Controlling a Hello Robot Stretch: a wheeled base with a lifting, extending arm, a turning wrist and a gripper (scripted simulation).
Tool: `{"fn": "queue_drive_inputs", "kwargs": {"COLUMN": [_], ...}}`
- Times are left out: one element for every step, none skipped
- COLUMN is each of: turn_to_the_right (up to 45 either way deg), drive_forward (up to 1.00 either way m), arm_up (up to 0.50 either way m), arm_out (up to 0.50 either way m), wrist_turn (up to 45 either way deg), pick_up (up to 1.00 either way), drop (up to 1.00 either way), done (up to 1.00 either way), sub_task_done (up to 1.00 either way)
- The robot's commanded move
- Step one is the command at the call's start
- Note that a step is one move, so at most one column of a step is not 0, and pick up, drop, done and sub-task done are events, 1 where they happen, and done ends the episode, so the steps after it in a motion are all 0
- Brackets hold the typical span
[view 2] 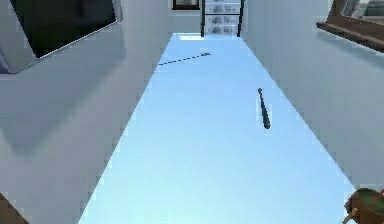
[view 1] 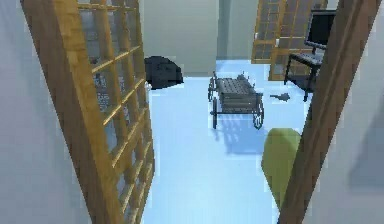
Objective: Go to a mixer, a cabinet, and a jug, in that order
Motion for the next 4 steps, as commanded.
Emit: {"fn": "queue_drive_inputs", "kwargs": {"turn_to_the_right": [0.0,0.0,-12.0,0.0], "drive_forward": [1.0,0.8,0.0,0.6], "arm_up": [0.0,0.0,0.0,0.0], "arm_out": [0.0,0.0,0.0,0.0], "wrist_turn": [0.0,0.0,0.0,0.0], "pick_up": [0.0,0.0,0.0,0.0], "drop": [0.0,0.0,0.0,0.0], "done": [0.0,0.0,0.0,0.0], "sub_task_done": [0.0,0.0,0.0,0.0]}}
